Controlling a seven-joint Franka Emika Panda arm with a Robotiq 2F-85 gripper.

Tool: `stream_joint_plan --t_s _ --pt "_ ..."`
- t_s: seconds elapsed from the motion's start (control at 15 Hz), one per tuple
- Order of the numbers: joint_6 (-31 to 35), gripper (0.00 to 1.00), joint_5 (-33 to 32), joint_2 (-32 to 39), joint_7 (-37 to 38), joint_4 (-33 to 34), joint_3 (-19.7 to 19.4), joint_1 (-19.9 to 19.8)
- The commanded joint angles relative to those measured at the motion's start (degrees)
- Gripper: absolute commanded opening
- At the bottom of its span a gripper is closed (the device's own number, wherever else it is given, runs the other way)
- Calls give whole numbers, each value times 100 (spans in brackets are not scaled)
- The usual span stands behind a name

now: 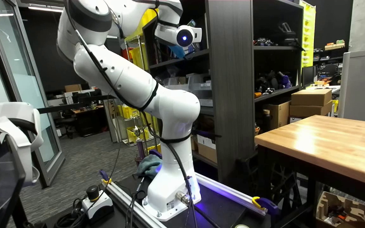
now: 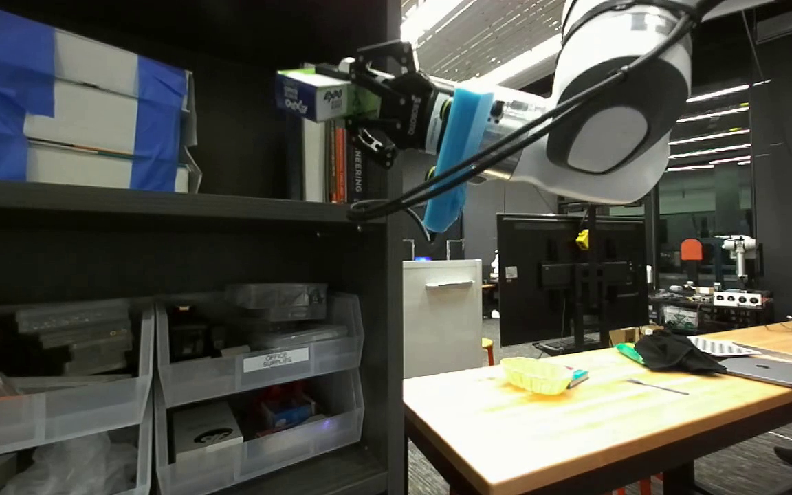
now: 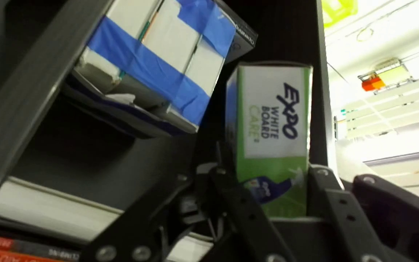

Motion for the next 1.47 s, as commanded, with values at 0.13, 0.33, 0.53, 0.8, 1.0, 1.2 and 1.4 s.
stream_joint_plan --t_s 0.13,0.33,0.53,0.8,1.0,1.2,1.4 --pt "326 13 288 87 -503 486 -144 -389" --pt "444 13 294 140 -640 604 -150 -567" --pt "366 13 285 -280 -499 500 127 -1180" --pt "412 13 296 -675 -535 403 487 -1688" --pt "476 13 295 -1022 -426 341 739 -1965" --pt "576 13 294 -1308 -329 281 914 -2140" --pt "640 13 293 -1594 -180 280 1013 -2401"
